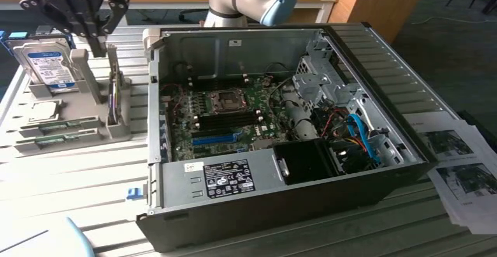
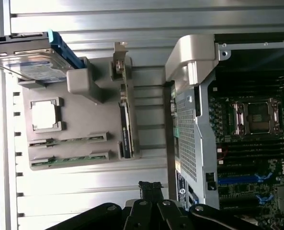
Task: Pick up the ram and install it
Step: 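Reach for the ram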
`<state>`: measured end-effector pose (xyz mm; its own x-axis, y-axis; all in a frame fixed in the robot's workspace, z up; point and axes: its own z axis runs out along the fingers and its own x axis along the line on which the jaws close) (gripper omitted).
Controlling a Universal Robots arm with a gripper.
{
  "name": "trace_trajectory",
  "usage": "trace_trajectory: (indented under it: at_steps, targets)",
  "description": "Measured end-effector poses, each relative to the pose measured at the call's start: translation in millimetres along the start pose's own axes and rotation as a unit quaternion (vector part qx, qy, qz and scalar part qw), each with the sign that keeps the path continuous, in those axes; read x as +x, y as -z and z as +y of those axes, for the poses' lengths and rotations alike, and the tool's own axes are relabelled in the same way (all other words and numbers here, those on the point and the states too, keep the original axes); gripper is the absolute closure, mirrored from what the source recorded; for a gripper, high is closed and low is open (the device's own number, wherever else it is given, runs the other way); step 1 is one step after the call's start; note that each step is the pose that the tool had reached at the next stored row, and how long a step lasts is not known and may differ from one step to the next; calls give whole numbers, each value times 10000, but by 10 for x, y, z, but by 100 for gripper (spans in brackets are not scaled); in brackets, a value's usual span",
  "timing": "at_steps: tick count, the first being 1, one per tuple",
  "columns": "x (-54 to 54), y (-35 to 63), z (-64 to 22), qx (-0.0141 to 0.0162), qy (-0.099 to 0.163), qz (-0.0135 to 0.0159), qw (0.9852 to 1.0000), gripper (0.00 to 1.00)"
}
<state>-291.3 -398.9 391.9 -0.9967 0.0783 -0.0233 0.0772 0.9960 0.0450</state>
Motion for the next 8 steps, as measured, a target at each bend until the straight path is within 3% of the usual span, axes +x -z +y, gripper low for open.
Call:
trace_trajectory:
  at_steps: [8]
  targets:
    - [257,5,-20,0,-4,0,10000,91]
